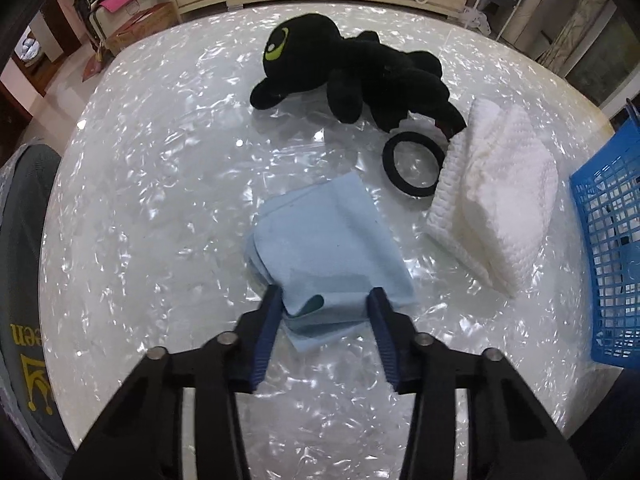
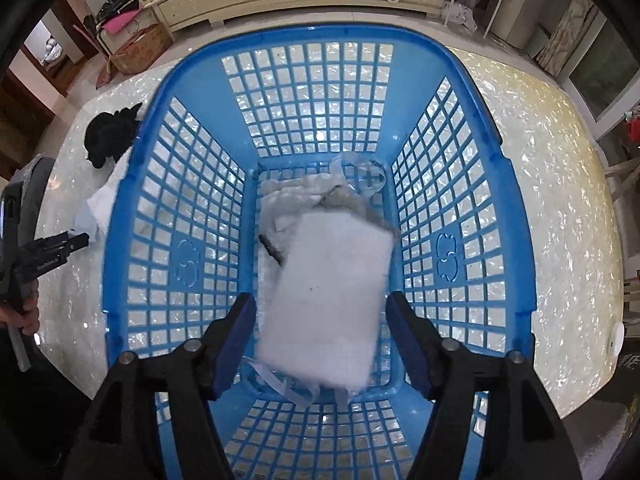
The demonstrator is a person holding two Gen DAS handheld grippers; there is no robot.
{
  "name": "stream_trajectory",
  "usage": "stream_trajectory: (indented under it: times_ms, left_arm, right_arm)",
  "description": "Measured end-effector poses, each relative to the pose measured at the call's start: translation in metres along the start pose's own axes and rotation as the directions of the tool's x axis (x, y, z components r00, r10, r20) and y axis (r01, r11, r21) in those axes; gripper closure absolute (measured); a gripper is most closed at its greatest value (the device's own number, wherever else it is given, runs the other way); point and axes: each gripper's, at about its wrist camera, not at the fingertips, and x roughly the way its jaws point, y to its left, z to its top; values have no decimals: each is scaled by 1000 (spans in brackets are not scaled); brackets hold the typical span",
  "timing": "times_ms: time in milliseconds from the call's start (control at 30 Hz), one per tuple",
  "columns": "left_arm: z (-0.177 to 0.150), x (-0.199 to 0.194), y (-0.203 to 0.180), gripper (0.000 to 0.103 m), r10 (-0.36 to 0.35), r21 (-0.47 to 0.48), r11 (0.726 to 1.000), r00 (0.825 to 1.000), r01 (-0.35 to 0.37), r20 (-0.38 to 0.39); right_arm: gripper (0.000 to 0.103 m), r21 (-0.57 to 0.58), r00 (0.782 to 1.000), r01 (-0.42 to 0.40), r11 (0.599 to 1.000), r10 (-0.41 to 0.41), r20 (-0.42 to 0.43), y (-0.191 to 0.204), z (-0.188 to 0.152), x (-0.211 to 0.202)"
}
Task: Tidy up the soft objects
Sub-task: 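Drop the white pad into the basket with the right gripper while the left gripper grasps the light blue cloth, then carry the light blue cloth over the basket and release it with the left gripper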
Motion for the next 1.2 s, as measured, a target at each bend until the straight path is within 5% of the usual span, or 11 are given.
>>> stream_trajectory:
  times_ms: [100, 233, 700, 1200]
  left_arm:
    - [0, -1, 6, 90, -36, -10, 999, 999, 36, 18]
    - [0, 0, 8, 96, -75, -14, 997, 997, 75, 20]
    - [-29, -37, 28, 97, -149, -14, 989, 986, 150, 79]
    - [-46, -135, -24, 97, -222, 128, 971, 956, 200, 191]
  right_arm:
    - [13, -6, 1000, -7, 1000, 7, 23, 4, -2, -8]
    - [9, -8, 998, 12, 1000, -11, 55, 6, -8, -22]
    - [1, 47, 995, 41, 998, -45, 84, -4, -43, -51]
    - [1, 88, 981, 45, 995, -61, 185, -23, -73, -80]
